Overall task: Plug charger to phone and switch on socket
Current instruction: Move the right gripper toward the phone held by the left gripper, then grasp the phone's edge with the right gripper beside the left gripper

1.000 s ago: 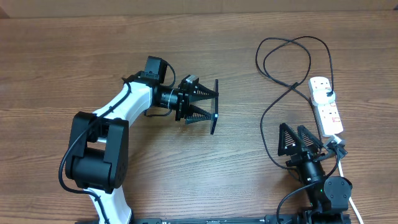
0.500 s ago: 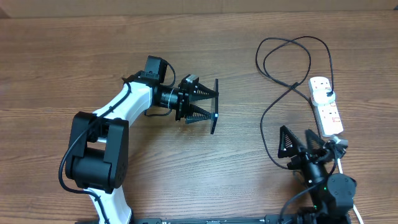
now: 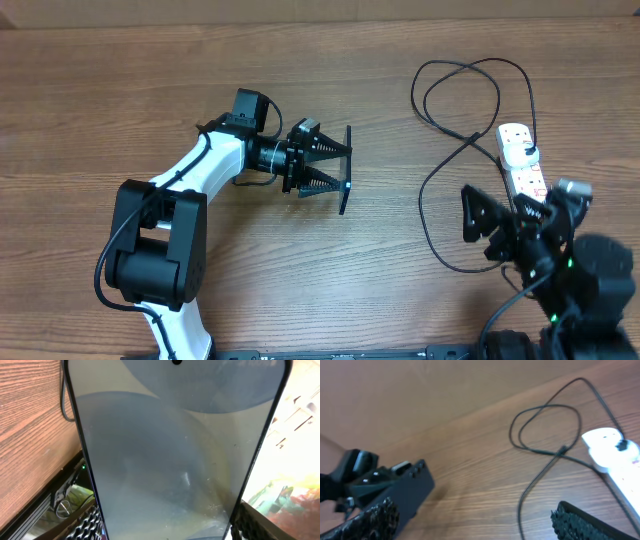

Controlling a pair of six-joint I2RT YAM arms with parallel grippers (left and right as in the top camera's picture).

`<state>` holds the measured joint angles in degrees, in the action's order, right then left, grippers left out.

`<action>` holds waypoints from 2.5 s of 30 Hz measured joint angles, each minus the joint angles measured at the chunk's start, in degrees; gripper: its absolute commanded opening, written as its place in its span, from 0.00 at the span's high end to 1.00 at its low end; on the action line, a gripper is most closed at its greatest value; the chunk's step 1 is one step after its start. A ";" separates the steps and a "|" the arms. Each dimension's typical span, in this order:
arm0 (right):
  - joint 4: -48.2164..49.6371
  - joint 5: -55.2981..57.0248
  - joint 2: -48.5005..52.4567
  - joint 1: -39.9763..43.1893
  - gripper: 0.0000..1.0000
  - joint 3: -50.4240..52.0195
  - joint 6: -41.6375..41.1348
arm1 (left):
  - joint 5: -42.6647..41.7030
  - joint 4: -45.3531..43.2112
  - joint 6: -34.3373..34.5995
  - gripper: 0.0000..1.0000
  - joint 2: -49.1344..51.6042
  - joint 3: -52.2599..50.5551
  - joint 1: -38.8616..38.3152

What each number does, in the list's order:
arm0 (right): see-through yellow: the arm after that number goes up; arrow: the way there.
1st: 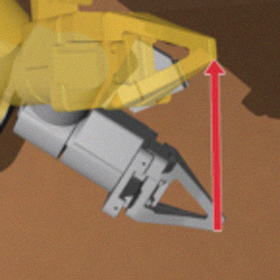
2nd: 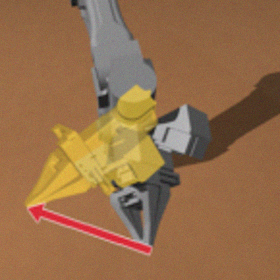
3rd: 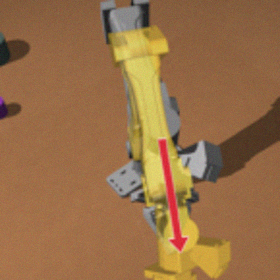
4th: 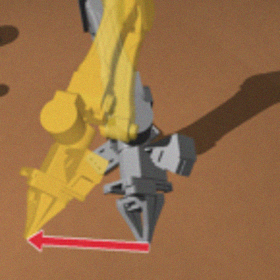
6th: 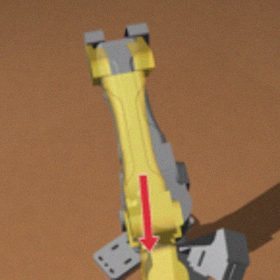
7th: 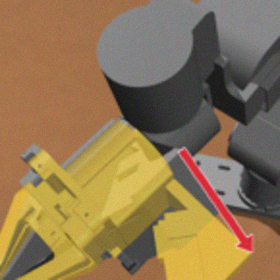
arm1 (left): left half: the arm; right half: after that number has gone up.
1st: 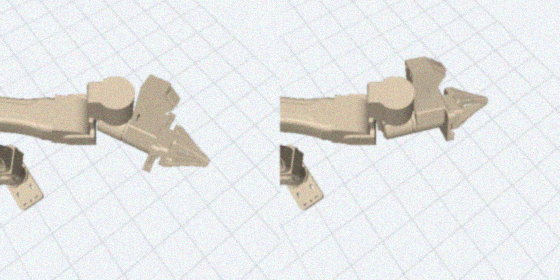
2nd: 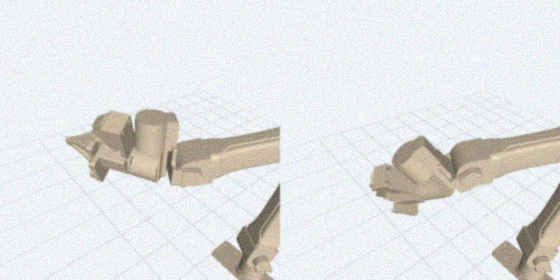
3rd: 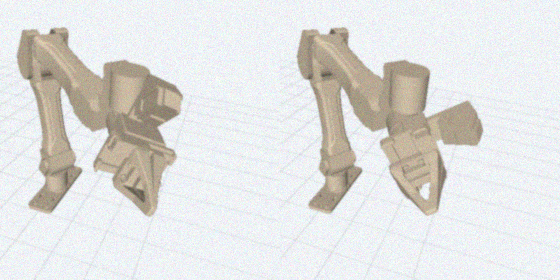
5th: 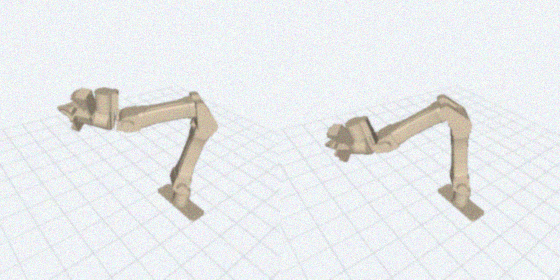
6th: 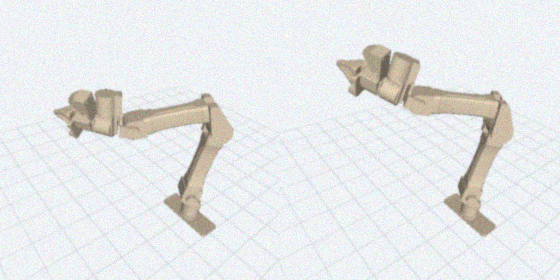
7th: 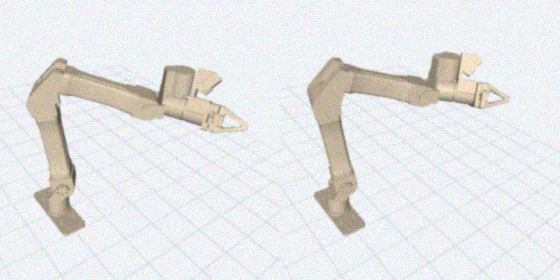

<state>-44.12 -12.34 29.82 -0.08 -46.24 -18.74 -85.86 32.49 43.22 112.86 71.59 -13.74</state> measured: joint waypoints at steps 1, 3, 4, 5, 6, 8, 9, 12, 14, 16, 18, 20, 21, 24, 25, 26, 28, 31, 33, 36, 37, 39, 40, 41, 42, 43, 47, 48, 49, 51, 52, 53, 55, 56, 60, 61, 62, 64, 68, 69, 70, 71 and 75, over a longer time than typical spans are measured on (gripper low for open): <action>-1.75 -1.03 2.14 0.00 0.01 -1.86 0.07 | 0.09 0.04 0.11 0.55 0.00 0.00 0.00; -4.31 -3.50 6.64 -0.07 0.01 -5.35 -0.13 | 0.15 -0.33 0.15 0.55 0.00 0.00 0.00; -4.96 -4.72 9.14 -0.26 0.01 -6.97 -0.35 | 0.15 -0.46 0.17 0.55 0.00 0.00 0.00; -5.97 -5.66 11.34 -0.74 0.01 -8.33 -0.52 | 0.17 -0.76 0.20 0.55 0.00 0.00 0.00; -6.54 -6.29 13.05 -1.29 0.01 -9.22 -0.57 | 0.15 -1.01 0.17 0.55 0.00 0.00 0.00; -7.50 -7.93 17.16 -3.82 0.01 -11.04 -0.96 | 0.17 -1.07 0.17 0.55 0.00 0.00 0.00; -7.74 -8.85 19.82 -6.23 0.01 -11.74 -1.42 | 0.17 -1.09 0.17 0.55 0.00 0.00 0.00; -8.20 -9.92 23.65 -11.54 0.00 -12.74 -2.08 | 0.17 -1.27 0.17 0.55 0.00 0.00 0.00; -8.02 -10.58 25.88 -16.24 0.01 -13.97 -2.54 | 0.17 -1.27 0.17 0.55 0.00 0.00 0.00; -7.76 -10.86 26.58 -18.80 0.01 -14.45 -3.39 | 0.17 -1.27 0.20 0.55 0.00 0.00 0.00; -7.08 -11.23 26.80 -22.36 0.00 -14.62 -5.25 | 0.17 -1.25 0.20 0.55 0.00 0.00 0.00; -6.62 -11.39 26.82 -25.24 0.00 -14.64 -7.69 | 0.17 -1.25 0.20 0.55 0.00 0.00 0.00; -6.29 -11.43 26.82 -26.49 0.00 -14.64 -8.87 | 0.17 -1.27 0.17 0.55 0.00 0.00 0.00; -4.26 -11.67 26.82 -28.70 0.00 -14.64 -12.24 | 0.17 -1.27 0.17 0.55 0.00 0.00 0.00; -3.61 -11.65 26.82 -29.00 0.00 -14.67 -13.09 | 0.17 -1.27 0.20 0.55 0.00 0.00 0.00; -3.10 -11.65 26.84 -29.20 0.00 -14.69 -13.73 | 0.17 -1.33 0.17 0.55 0.00 0.00 0.00; -1.68 -11.56 27.19 -29.38 0.00 -14.78 -13.97 | 0.17 -1.79 0.20 0.55 0.00 0.00 0.00; -1.18 -8.39 28.52 -31.28 0.00 -14.95 -13.09 | 0.17 -2.27 0.20 0.55 0.00 0.00 0.00; -1.51 -3.26 29.81 -34.12 0.00 -14.95 -12.74 | 0.17 -2.34 0.20 0.55 0.00 0.00 0.00; -1.57 7.67 31.54 -40.26 0.00 -14.95 -13.75 | 0.17 -2.34 0.24 0.55 0.00 0.00 0.00; -1.62 11.26 31.80 -42.01 0.00 -14.95 -14.32 | 0.17 -2.34 0.33 0.55 0.00 0.00 0.00; -1.57 17.94 32.15 -45.35 0.00 -14.95 -15.61 | 0.17 -2.34 0.35 0.55 0.00 0.00 0.00; -1.55 22.53 32.41 -47.58 0.00 -14.95 -16.68 | 0.17 -2.34 0.35 0.55 0.00 0.00 0.00; -1.53 24.90 32.57 -48.70 0.00 -14.95 -17.31 | 0.17 -2.34 0.37 0.55 0.00 0.00 0.00; -1.53 28.00 32.96 -50.10 0.00 -14.95 -18.18 | 0.17 -2.34 0.37 0.55 0.00 0.00 0.00; -1.49 30.53 33.42 -51.12 0.00 -14.95 -18.97 | 0.17 -2.34 0.44 0.55 0.00 0.00 0.00; -0.24 36.87 37.29 -53.33 0.00 -14.95 -21.46 | 0.17 -2.54 1.03 0.55 0.00 0.00 0.00; -0.02 37.55 38.29 -53.46 0.00 -14.95 -21.70 | 0.17 -2.56 1.18 0.55 0.00 0.00 0.00; 0.50 38.34 39.67 -53.59 0.00 -14.95 -21.97 | 0.17 -2.54 1.25 0.55 0.00 0.00 0.00; 1.70 39.41 42.32 -53.62 0.00 -14.95 -22.32 | 0.15 -2.54 1.44 0.55 0.00 0.00 0.00; 2.49 39.78 43.28 -53.62 0.01 -14.95 -22.47 | 0.17 -2.56 1.44 0.55 0.00 0.00 0.00; 2.99 39.95 44.11 -53.62 0.00 -14.95 -22.64 | 0.17 -2.54 1.46 0.55 0.00 0.00 0.00; 4.13 40.33 45.40 -53.64 0.00 -14.95 -22.84 | 0.17 -2.56 1.46 0.55 0.00 0.00 0.00; 4.52 40.46 45.66 -53.64 0.00 -14.95 -22.88 | 0.17 -2.56 1.46 0.55 0.00 0.00 0.00; 6.47 41.03 45.79 -53.64 0.02 -14.95 -23.06 | 0.17 -2.56 1.46 0.55 0.00 0.00 0.00; 6.99 41.11 45.83 -53.64 0.02 -14.95 -23.04 | 0.17 -2.56 1.46 0.55 0.00 0.00 0.00; 7.52 41.13 45.92 -53.64 0.04 -14.95 -23.06 | 0.17 -2.56 1.46 0.55 0.00 0.00 0.00; 8.00 41.27 46.31 -53.64 0.07 -14.95 -23.21 | 0.17 -2.56 1.46 0.55 0.00 0.00 0.00; 8.02 41.31 47.82 -53.64 0.11 -14.95 -23.28 | 0.17 -2.56 1.46 0.55 0.00 0.00 0.00; 7.98 41.31 48.17 -53.64 0.14 -14.95 -23.21 | 0.17 -2.58 1.46 0.55 0.00 0.00 0.00; 7.98 41.31 48.46 -53.64 0.15 -14.95 -23.28 | 0.17 -2.60 1.46 0.55 0.00 0.00 0.00; 8.00 41.27 48.63 -53.64 0.16 -14.95 -23.32 | 0.17 -2.60 1.46 0.55 0.00 0.00 0.00; 8.00 41.29 49.24 -53.64 0.25 -14.95 -23.39 | 0.17 -2.78 1.46 0.55 0.00 0.00 0.00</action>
<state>-36.12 28.95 79.07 -53.71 -61.19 -42.13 -85.69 29.71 44.69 112.86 71.59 -13.74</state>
